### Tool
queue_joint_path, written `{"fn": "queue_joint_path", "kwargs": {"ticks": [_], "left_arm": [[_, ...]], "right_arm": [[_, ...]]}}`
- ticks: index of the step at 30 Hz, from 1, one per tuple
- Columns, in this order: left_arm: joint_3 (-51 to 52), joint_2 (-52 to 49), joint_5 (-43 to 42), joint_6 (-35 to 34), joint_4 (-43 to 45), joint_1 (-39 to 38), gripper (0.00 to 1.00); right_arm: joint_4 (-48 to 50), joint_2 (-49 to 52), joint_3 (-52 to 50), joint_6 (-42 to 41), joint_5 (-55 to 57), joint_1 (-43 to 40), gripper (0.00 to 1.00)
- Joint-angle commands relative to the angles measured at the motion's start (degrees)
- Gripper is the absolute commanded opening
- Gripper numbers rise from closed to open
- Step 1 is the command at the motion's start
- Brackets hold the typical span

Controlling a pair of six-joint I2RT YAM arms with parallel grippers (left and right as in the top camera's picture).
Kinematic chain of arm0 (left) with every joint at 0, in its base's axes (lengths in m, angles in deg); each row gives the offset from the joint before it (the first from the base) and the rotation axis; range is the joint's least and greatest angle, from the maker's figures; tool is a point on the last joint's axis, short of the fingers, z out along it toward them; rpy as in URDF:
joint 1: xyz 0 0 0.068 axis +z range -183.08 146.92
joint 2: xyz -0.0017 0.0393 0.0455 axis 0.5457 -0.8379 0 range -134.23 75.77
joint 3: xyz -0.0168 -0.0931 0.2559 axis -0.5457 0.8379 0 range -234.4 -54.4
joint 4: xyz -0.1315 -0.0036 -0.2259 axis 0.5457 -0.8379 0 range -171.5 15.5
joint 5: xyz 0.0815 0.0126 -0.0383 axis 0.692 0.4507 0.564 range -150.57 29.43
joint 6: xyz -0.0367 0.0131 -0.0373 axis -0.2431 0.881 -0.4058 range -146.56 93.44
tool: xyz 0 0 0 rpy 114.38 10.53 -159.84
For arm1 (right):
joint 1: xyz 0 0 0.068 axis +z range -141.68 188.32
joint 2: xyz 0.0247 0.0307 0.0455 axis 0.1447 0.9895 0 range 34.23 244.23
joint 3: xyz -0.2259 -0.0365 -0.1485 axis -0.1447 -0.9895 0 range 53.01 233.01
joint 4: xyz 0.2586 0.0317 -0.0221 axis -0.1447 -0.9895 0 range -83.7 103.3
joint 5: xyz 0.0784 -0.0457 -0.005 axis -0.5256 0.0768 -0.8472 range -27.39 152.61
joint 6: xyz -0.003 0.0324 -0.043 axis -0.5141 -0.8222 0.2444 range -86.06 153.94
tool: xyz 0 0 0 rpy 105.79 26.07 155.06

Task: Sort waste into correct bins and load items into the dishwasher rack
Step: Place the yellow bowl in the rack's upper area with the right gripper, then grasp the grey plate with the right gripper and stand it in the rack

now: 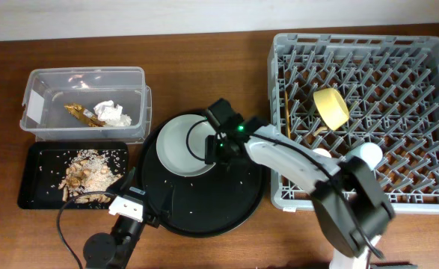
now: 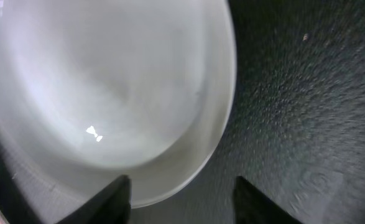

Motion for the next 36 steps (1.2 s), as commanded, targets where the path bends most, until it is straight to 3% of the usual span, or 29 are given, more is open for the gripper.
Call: {"fn": "queue_joint_path", "kwargs": {"ticks": [1, 4, 5, 8, 11, 13, 16, 19, 24, 32, 36], "left_arm": [[0.3, 0.3, -0.8, 0.5, 0.0, 0.3, 0.99], [0.3, 0.3, -0.8, 0.5, 0.0, 0.3, 0.99], [0.3, 0.3, -0.8, 0.5, 0.0, 0.3, 0.99], [0.3, 0.3, -0.8, 0.5, 0.0, 0.3, 0.99], [0.3, 0.3, -0.8, 0.5, 0.0, 0.3, 0.99], [0.3, 0.3, -0.8, 0.5, 0.0, 0.3, 0.99], [0.3, 0.3, -0.8, 0.5, 0.0, 0.3, 0.99], [0.3, 0.3, -0.8, 0.5, 0.0, 0.3, 0.99], [0.3, 0.3, -0.8, 0.5, 0.0, 0.3, 0.99], [0.3, 0.3, -0.8, 0.5, 0.0, 0.3, 0.99], [0.3, 0.3, -0.8, 0.5, 0.0, 0.3, 0.99]], "right_arm": [[0.2, 5.7, -0.4, -4.3, 0.7, 0.2, 0.43], [-1.8, 9.4, -0.4, -4.3, 0.6, 0.2, 0.07], [-3.0, 9.2, -0.4, -4.3, 0.9, 0.1, 0.04], [-4.0, 3.3, -0.4, -1.1, 2.8, -0.5, 0.04], [-6.1, -9.6, -0.4, 5.6, 12.6, -2.1, 0.04], [-7.4, -18.7, -0.4, 11.0, 23.9, -3.4, 0.04], [-8.2, -32.4, -0.4, 18.3, 49.8, -8.2, 0.04], [-6.3, -36.8, -0.4, 21.9, 70.2, -16.5, 0.04], [2.5, -30.1, -0.4, 32.3, 74.8, -29.1, 0.04], [31.2, -10.1, -0.4, 62.8, 87.2, -31.3, 0.04], [31.0, -5.0, -0.4, 62.8, 87.5, -32.1, 0.04]]}}
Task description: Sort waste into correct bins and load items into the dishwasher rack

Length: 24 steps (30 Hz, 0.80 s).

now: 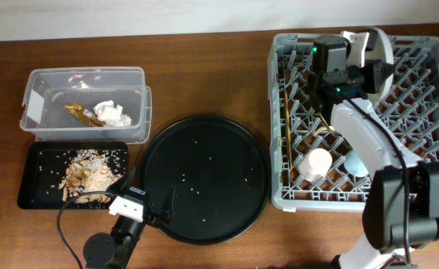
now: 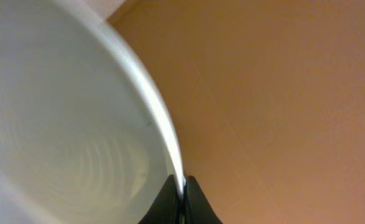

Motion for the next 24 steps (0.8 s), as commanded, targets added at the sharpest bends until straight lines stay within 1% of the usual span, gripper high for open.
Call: {"fn": "queue_joint_path", "kwargs": {"ticks": [1, 2, 3, 5, 8, 9, 10, 11, 13, 14, 15, 17, 18, 19, 20, 21, 24], "left_arm": [[0.3, 0.3, -0.7, 0.5, 0.0, 0.3, 0.99], [0.3, 0.3, -0.7, 0.5, 0.0, 0.3, 0.99], [0.3, 0.3, -0.7, 0.5, 0.0, 0.3, 0.99], [0.3, 0.3, -0.7, 0.5, 0.0, 0.3, 1.0], [0.3, 0.3, -0.7, 0.5, 0.0, 0.3, 0.99], [0.3, 0.3, -0.7, 0.5, 0.0, 0.3, 0.99], [0.3, 0.3, -0.7, 0.5, 0.0, 0.3, 0.99], [0.3, 0.3, -0.7, 0.5, 0.0, 0.3, 0.99], [0.3, 0.3, -0.7, 0.5, 0.0, 0.3, 0.99], [0.3, 0.3, -0.7, 0.5, 0.0, 0.3, 1.0], [0.3, 0.3, -0.7, 0.5, 0.0, 0.3, 0.99], [0.3, 0.3, -0.7, 0.5, 0.0, 0.3, 0.99], [0.3, 0.3, -0.7, 0.5, 0.0, 0.3, 0.99], [0.3, 0.3, -0.7, 0.5, 0.0, 0.3, 0.99], [0.3, 0.3, -0.7, 0.5, 0.0, 0.3, 0.99], [0.3, 0.3, -0.7, 0.5, 0.0, 0.3, 0.99], [0.3, 0.3, -0.7, 0.5, 0.0, 0.3, 0.99]], "right_arm": [[0.2, 1.7, 0.4, 2.3, 2.6, -0.4, 0.08], [0.3, 1.7, 0.4, 2.3, 2.6, -0.2, 0.17], [0.5, 1.5, 0.4, 2.3, 2.6, 0.2, 0.31], [0.5, 0.2, 0.5, 2.3, 2.2, 2.1, 0.44], [-1.7, -5.9, 0.5, 2.1, -5.7, 8.2, 0.56], [-3.0, -8.3, 0.5, 1.6, -8.2, 10.6, 0.58], [-6.1, -11.8, 0.5, -0.5, -11.9, 14.6, 0.63], [-10.4, -14.8, 0.5, -3.3, -16.1, 18.2, 0.66], [-22.3, -19.8, 0.5, -14.3, -29.1, 25.2, 0.74], [-31.1, -21.7, 0.5, -25.1, -42.8, 28.5, 0.76], [-35.7, -21.9, 0.5, -31.7, -54.0, 29.7, 0.77], [-43.5, -20.2, 0.2, -42.1, -77.7, 30.1, 0.76], [-46.2, -18.8, -0.2, -44.3, -85.7, 30.1, 0.72], [-48.8, -16.9, -0.7, -45.0, -90.2, 30.7, 0.68], [-51.6, -15.1, -1.3, -45.0, -92.0, 31.6, 0.67], [-53.9, -13.5, -2.4, -45.2, -91.5, 33.1, 0.68], [-54.7, -13.4, -4.1, -47.1, -90.1, 37.0, 0.68]]}}
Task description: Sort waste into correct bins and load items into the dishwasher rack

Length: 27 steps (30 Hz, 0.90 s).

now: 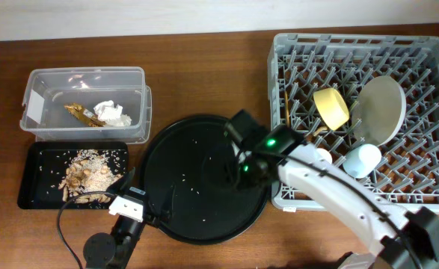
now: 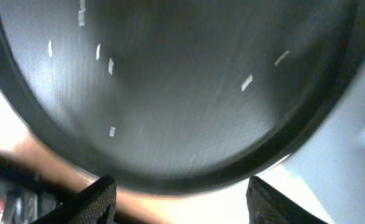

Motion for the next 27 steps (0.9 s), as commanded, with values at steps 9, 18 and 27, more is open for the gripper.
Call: {"fn": "queue_joint_path", "kwargs": {"ticks": [9, 18, 27], "left_arm": [[0.3, 0.3, -0.6, 0.5, -0.1, 0.3, 0.99], [0.3, 0.3, -0.6, 0.5, -0.1, 0.3, 0.99], [0.3, 0.3, -0.6, 0.5, -0.1, 0.3, 0.99]], "right_arm": [[6.3, -17.9, 0.5, 0.5, 14.5, 20.9, 0.99], [3.3, -51.9, -2.7, 20.2, 18.0, 1.5, 0.99], [28.1, -81.2, -43.7, 22.4, -5.8, -34.4, 0.99]]}}
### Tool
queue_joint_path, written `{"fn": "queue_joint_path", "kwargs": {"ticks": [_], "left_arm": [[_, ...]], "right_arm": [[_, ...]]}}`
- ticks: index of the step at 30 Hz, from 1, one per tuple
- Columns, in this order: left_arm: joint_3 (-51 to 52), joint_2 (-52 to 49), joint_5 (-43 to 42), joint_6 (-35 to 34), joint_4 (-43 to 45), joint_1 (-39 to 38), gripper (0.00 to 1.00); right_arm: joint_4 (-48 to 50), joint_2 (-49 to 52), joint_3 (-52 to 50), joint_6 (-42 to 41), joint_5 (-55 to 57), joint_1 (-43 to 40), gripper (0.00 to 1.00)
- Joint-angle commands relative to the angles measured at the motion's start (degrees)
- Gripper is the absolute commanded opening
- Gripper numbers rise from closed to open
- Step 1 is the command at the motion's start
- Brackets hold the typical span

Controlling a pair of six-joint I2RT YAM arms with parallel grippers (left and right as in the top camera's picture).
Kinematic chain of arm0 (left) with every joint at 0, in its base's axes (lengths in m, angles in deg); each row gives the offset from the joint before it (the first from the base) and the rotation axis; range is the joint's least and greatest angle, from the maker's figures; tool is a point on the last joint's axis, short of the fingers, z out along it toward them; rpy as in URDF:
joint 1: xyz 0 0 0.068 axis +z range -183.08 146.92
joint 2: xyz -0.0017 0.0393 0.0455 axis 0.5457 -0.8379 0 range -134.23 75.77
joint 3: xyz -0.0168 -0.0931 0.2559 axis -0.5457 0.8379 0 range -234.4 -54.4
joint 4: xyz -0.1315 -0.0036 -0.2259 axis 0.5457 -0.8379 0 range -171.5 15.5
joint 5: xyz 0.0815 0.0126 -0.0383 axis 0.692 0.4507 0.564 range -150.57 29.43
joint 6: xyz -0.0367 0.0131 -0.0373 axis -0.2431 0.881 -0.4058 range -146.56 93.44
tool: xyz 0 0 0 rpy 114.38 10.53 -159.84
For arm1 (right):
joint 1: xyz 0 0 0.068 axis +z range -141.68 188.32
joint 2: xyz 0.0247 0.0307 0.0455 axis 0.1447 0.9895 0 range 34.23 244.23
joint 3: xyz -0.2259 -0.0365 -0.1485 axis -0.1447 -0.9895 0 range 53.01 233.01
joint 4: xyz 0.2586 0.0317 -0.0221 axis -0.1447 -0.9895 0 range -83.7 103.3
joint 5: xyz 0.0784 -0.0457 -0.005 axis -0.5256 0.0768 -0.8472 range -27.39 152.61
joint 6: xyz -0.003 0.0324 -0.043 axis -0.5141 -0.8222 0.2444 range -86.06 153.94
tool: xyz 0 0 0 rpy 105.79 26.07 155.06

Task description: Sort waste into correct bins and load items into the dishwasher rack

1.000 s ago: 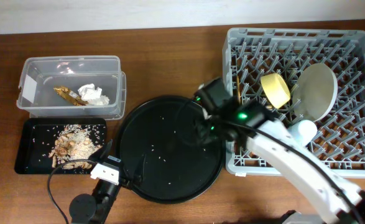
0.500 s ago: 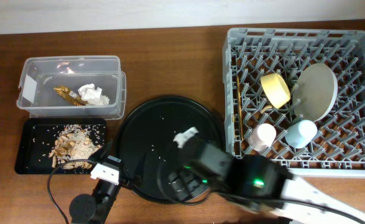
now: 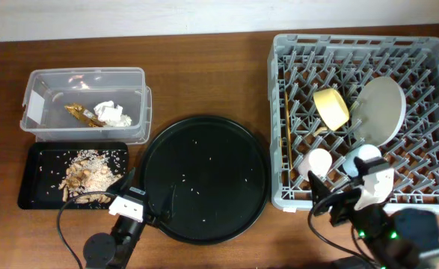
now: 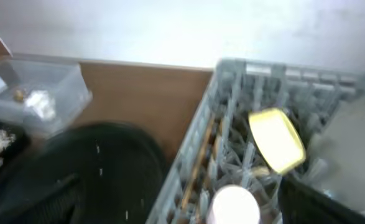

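A white plate [image 3: 380,112] leans upright in the grey dishwasher rack [image 3: 279,196], beside a yellow bowl [image 3: 331,108]. Two white cups [image 3: 316,161] stand in the rack's near part, and chopsticks [image 3: 287,127] lie along its left side. My right gripper [image 3: 341,181] hangs open and empty at the table's near edge, in front of the rack. Its blurred wrist view looks over the rack [image 4: 232,68], the yellow bowl [image 4: 277,140] and a cup [image 4: 234,204]. My left gripper [image 3: 128,187] rests at the near left edge of the round black tray [image 3: 204,179]; its jaws are unclear.
The round black tray holds only scattered crumbs. A clear bin [image 3: 84,72] at the far left contains a wrapper and crumpled tissue. Just in front of it, a black rectangular tray [image 3: 32,157] holds food scraps. A cable loops at the near left.
My right gripper was open over the round black tray; now it is drawn back to the near table edge in front of the rack. The plate stays in the rack.
First my right gripper stood open at the rim of the white plate on the round black tray. Then it was shut on the plate above the rack's far side. Later the plate leaned in the rack and the gripper was open over the tray, now withdrawn.
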Motion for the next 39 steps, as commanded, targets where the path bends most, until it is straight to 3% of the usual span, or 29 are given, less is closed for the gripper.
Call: {"fn": "queue_joint_path", "kwargs": {"ticks": [1, 4, 8, 39], "left_arm": [[0.3, 0.3, -0.7, 0.5, -0.1, 0.3, 0.99], [0.3, 0.3, -0.7, 0.5, -0.1, 0.3, 0.99], [0.3, 0.3, -0.7, 0.5, -0.1, 0.3, 0.99], [0.3, 0.3, -0.7, 0.5, -0.1, 0.3, 0.99]], "right_arm": [[7.7, -9.7, -14.1, 0.7, -8.4, -3.3, 0.99], [20.7, -17.3, -28.2, 0.7, -9.2, -3.4, 0.99], [36.1, -17.2, -38.6, 0.7, -9.1, -3.3, 0.99], [35.2, -17.2, -38.3, 0.7, -9.0, -3.3, 0.99]]}}
